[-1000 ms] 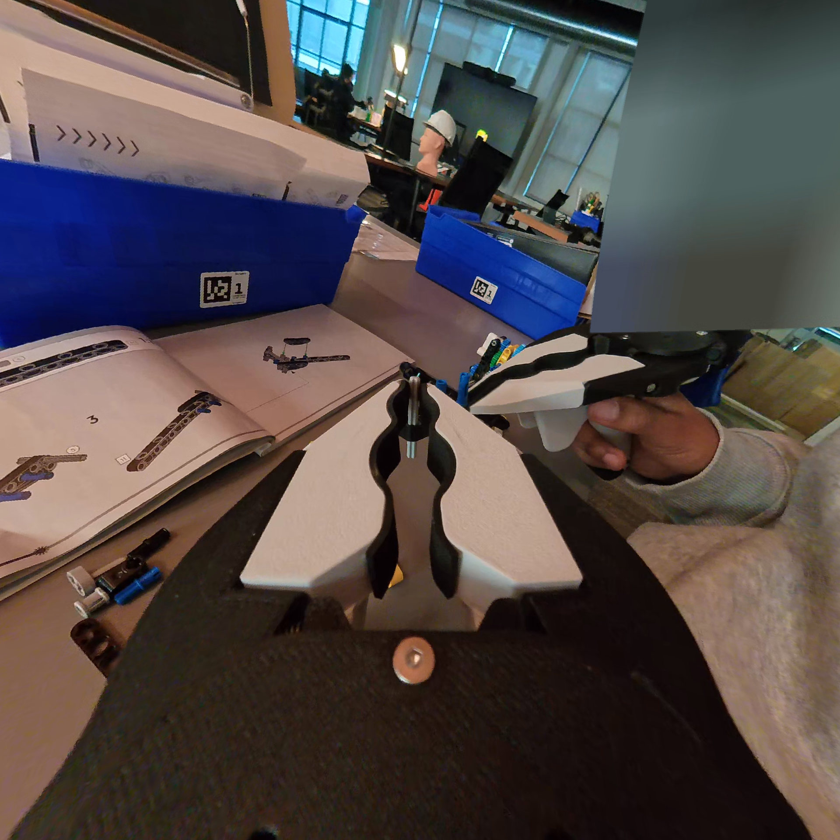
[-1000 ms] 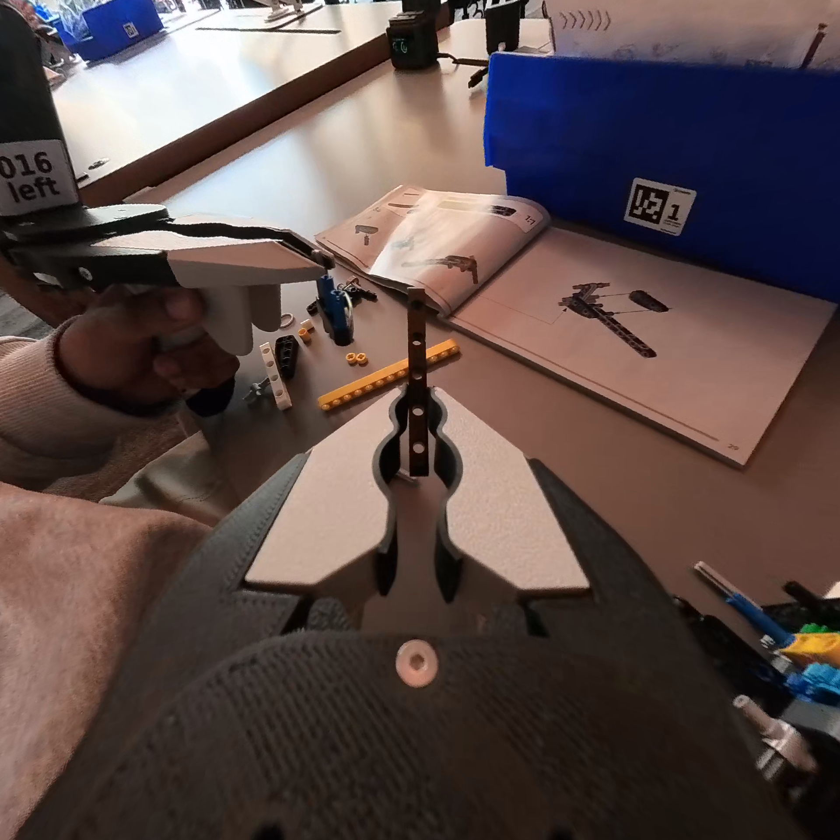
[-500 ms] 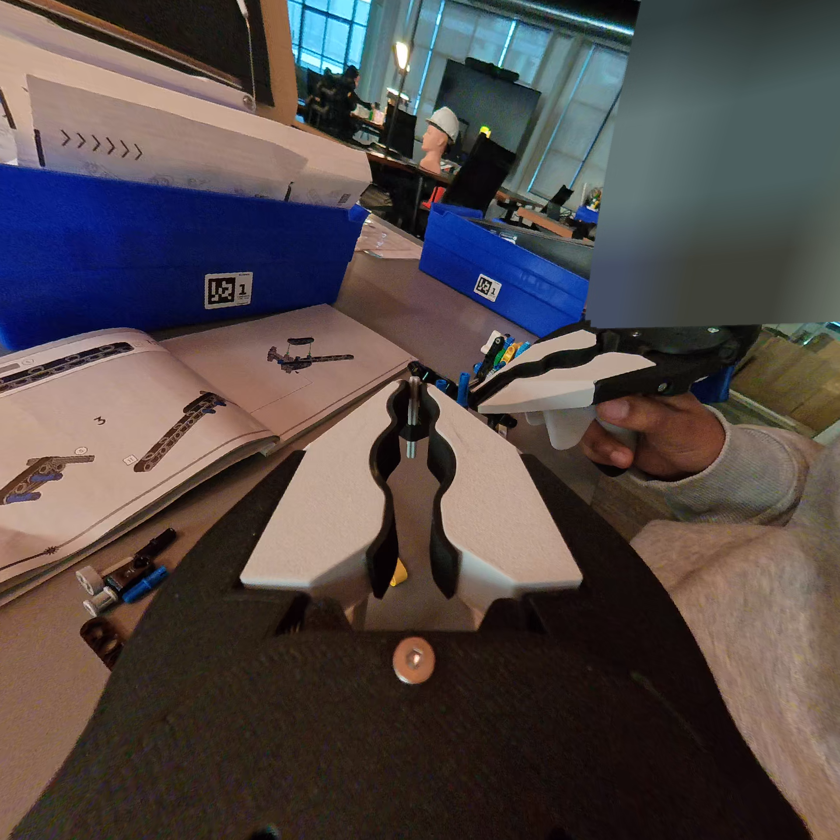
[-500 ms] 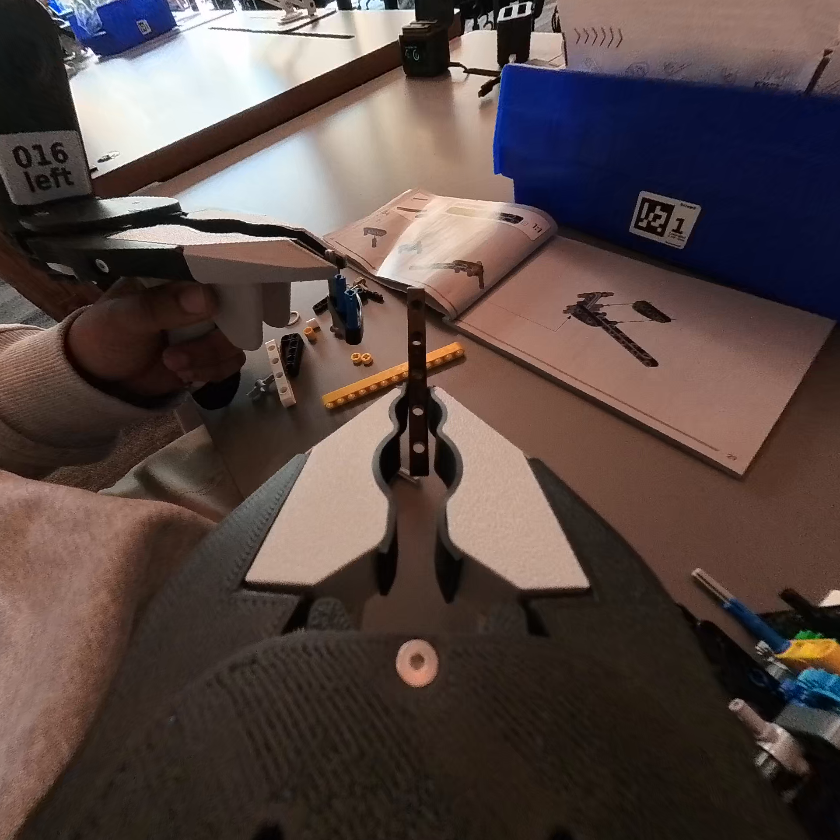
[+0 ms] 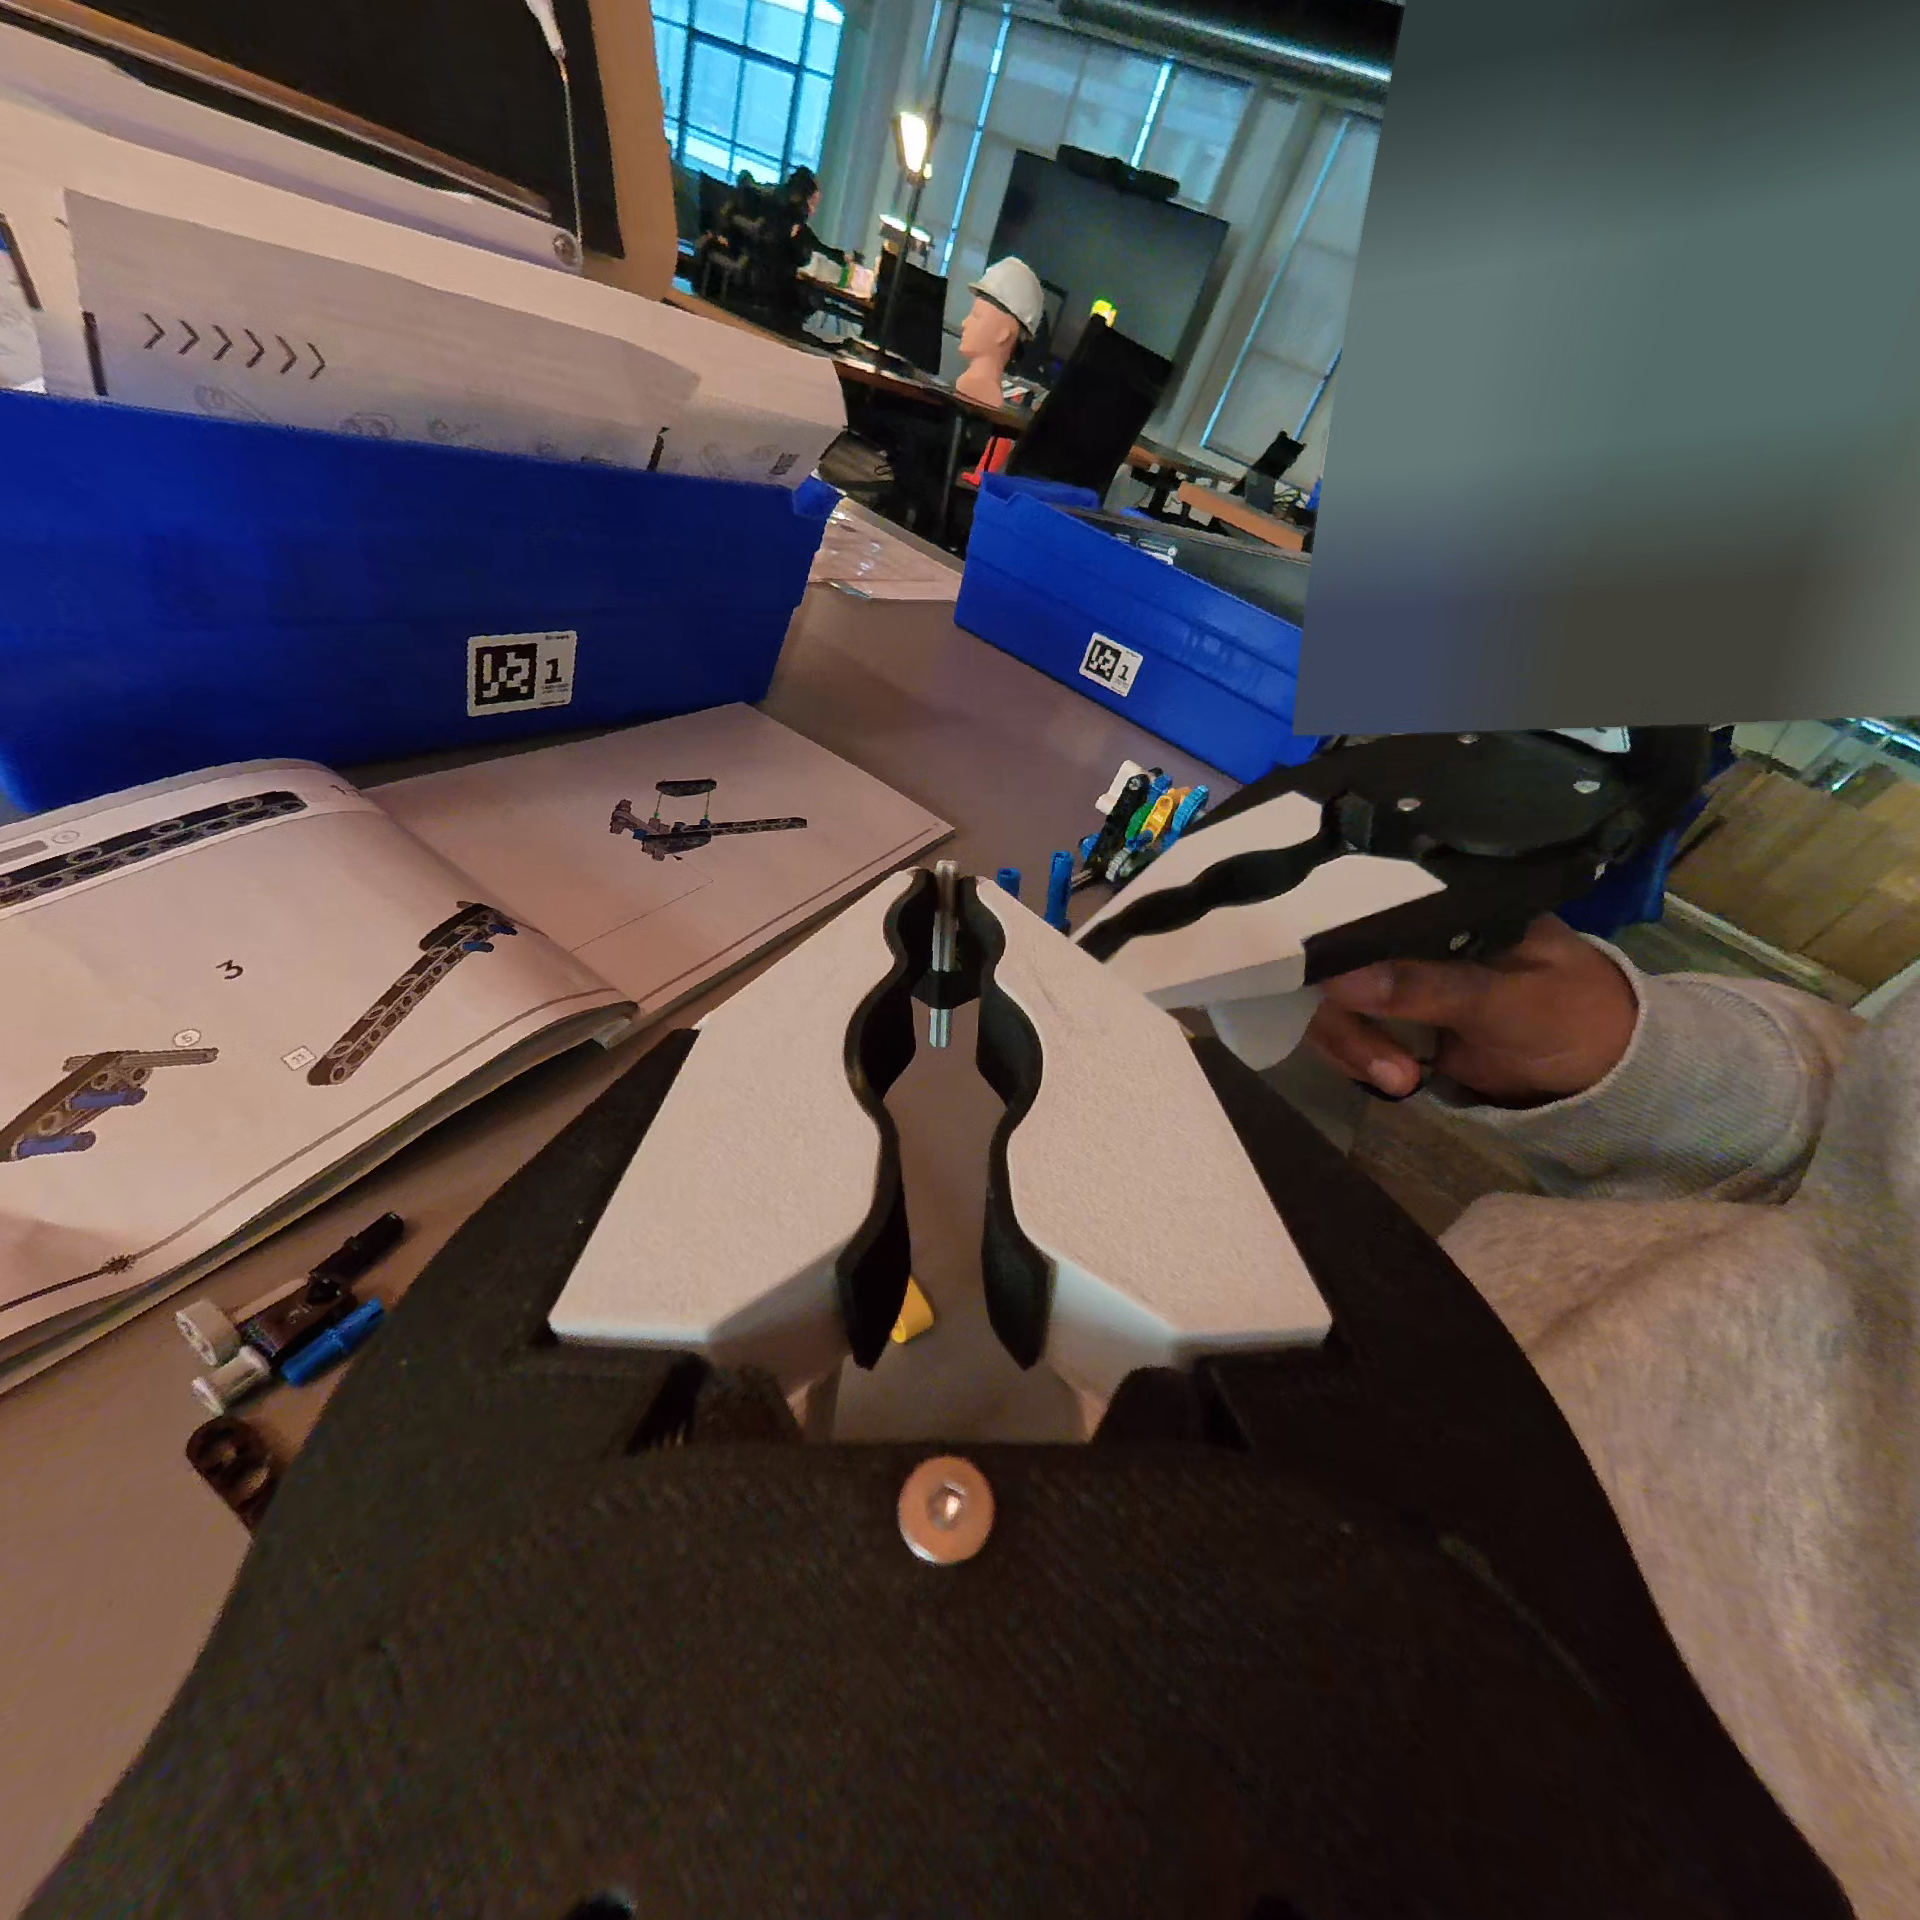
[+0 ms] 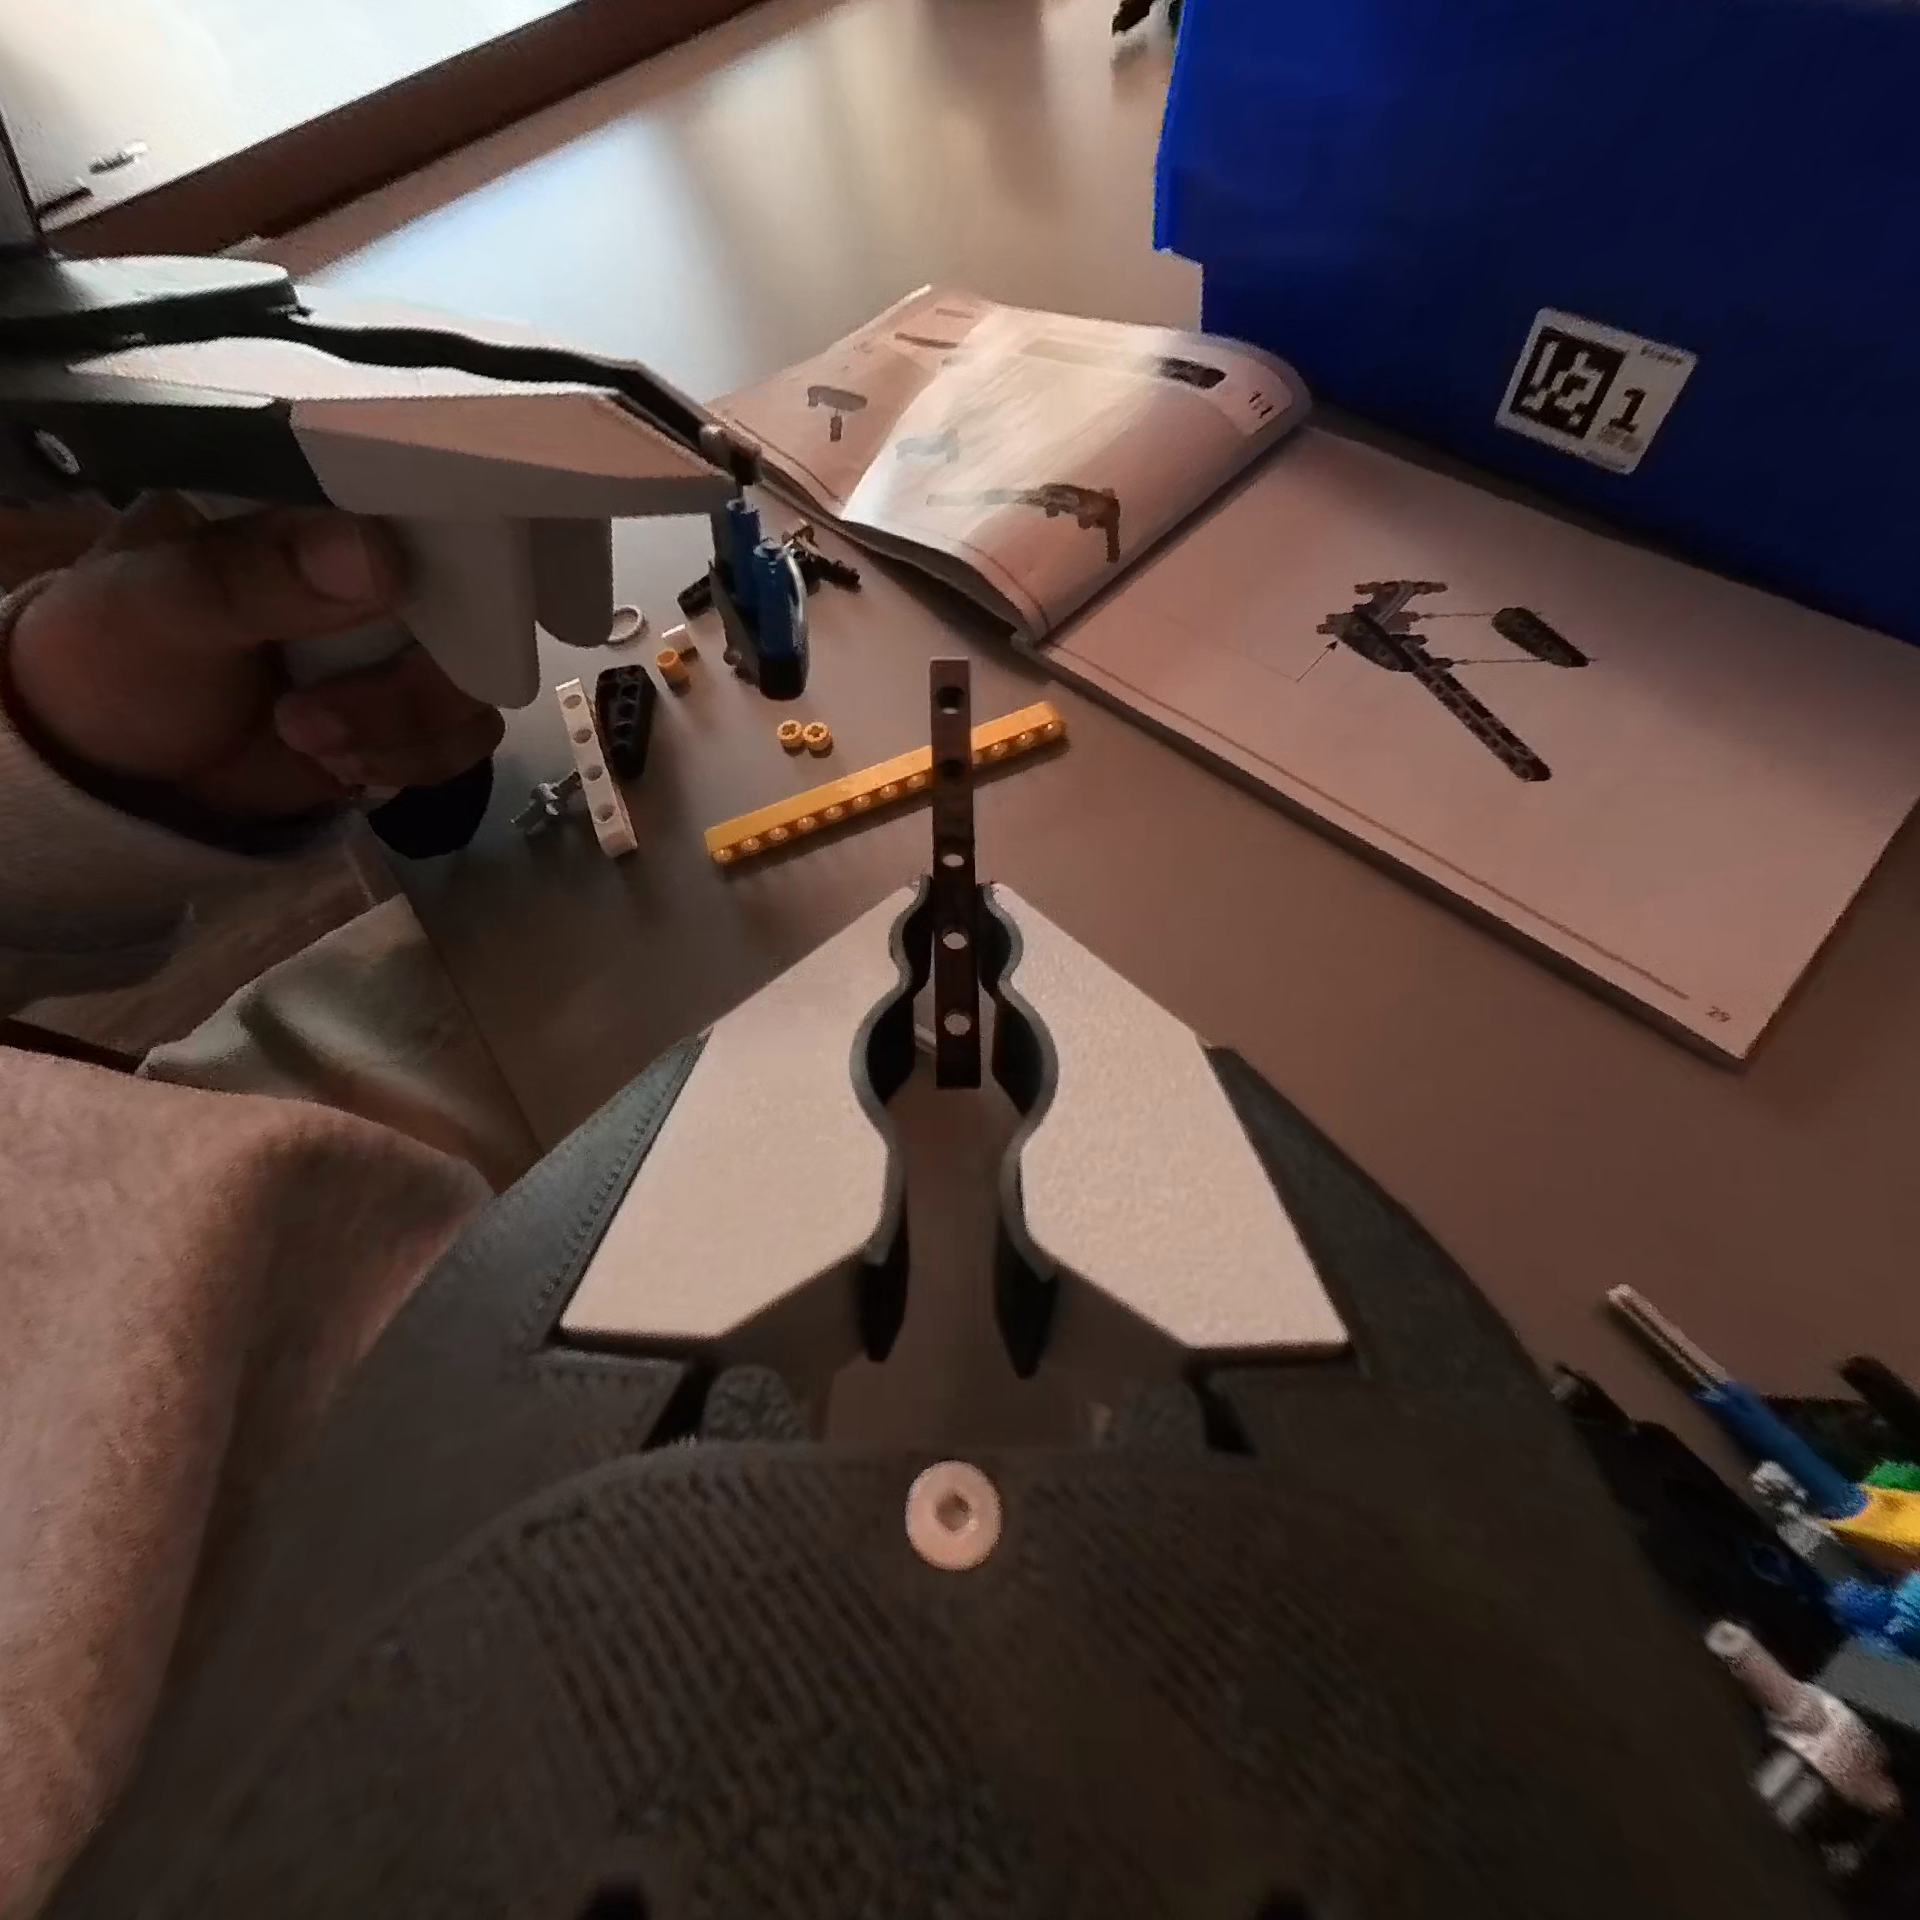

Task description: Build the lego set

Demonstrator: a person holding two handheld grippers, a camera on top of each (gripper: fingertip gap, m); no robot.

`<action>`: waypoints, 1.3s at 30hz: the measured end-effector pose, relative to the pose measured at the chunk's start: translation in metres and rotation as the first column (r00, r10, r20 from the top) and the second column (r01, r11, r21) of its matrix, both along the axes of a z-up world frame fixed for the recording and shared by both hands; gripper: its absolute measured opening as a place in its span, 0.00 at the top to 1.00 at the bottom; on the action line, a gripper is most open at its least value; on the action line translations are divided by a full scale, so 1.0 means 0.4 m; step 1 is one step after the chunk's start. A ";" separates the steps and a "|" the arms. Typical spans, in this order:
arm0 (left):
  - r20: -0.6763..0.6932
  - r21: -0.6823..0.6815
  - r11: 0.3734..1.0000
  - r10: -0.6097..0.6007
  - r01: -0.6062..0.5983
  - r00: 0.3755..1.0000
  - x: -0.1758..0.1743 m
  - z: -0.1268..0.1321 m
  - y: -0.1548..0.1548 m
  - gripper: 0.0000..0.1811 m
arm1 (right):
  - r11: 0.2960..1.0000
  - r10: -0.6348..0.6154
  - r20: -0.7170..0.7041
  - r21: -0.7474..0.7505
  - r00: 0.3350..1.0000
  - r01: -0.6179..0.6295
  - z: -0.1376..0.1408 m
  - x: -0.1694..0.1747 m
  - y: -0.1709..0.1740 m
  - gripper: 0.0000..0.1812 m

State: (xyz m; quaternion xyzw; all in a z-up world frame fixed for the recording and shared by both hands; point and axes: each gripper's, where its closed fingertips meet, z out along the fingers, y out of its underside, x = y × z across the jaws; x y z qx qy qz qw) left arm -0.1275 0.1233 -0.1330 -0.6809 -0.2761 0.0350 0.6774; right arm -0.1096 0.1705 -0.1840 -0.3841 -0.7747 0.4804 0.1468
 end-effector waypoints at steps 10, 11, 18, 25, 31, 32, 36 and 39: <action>-0.002 0.021 0.999 -0.029 0.029 1.000 0.005 0.003 0.004 0.99 | 0.978 -0.025 0.068 0.210 0.997 0.011 -0.086 -0.019 0.008 0.96; -0.010 0.015 0.999 -0.031 0.031 0.999 0.007 0.003 0.006 0.99 | 0.974 -0.028 0.072 0.226 0.997 0.011 -0.092 -0.022 0.008 0.96; 0.008 0.027 0.999 -0.029 0.029 1.000 0.003 0.001 0.004 0.99 | 0.970 -0.040 0.063 0.244 0.997 0.023 -0.099 -0.030 0.007 0.96; 0.013 0.030 0.999 -0.040 0.039 0.999 0.006 0.001 0.007 1.00 | 0.969 -0.048 0.054 0.243 0.997 0.033 -0.098 -0.031 0.011 0.96; 0.014 0.031 0.999 -0.041 0.040 0.999 0.007 0.001 0.007 1.00 | 0.971 -0.050 0.058 0.236 0.997 0.035 -0.099 -0.029 0.011 0.96; 0.012 0.030 0.999 -0.041 0.041 0.999 0.008 0.001 0.008 1.00 | 0.971 -0.051 0.058 0.238 0.997 0.036 -0.100 -0.029 0.012 0.96; 0.008 0.025 0.999 -0.041 0.041 0.999 0.010 0.001 0.009 0.99 | 0.971 -0.054 0.058 0.235 0.997 0.039 -0.100 -0.028 0.013 0.96; 0.009 0.024 0.999 -0.042 0.042 0.999 0.010 0.000 0.009 1.00 | 0.973 -0.056 0.062 0.227 0.997 0.040 -0.101 -0.027 0.014 0.96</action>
